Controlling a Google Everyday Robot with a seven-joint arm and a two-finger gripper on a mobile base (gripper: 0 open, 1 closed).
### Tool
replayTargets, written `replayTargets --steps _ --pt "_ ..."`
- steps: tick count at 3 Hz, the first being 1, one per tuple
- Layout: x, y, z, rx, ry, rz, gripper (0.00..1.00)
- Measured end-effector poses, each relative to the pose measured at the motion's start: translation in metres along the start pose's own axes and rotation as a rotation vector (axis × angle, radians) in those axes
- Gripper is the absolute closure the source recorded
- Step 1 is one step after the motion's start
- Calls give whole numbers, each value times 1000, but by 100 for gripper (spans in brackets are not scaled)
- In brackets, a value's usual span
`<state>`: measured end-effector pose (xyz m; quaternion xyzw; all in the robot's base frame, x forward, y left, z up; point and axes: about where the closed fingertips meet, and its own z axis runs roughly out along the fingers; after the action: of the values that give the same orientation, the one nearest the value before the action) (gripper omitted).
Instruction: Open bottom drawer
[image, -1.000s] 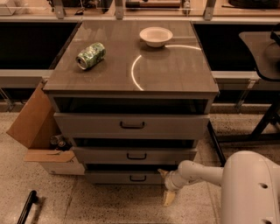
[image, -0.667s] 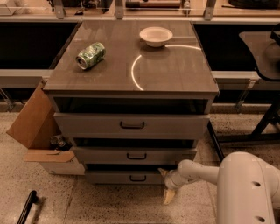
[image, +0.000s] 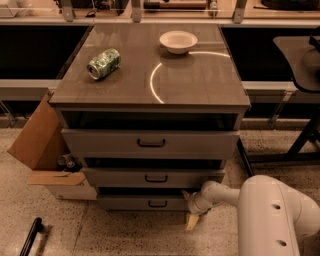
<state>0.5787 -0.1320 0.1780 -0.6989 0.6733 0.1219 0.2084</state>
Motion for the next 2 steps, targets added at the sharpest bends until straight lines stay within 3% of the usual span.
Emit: replayTargets --steps 1,2 --pt "6 2 12 -6 18 9 17" --pt "6 11 7 8 22 3 40"
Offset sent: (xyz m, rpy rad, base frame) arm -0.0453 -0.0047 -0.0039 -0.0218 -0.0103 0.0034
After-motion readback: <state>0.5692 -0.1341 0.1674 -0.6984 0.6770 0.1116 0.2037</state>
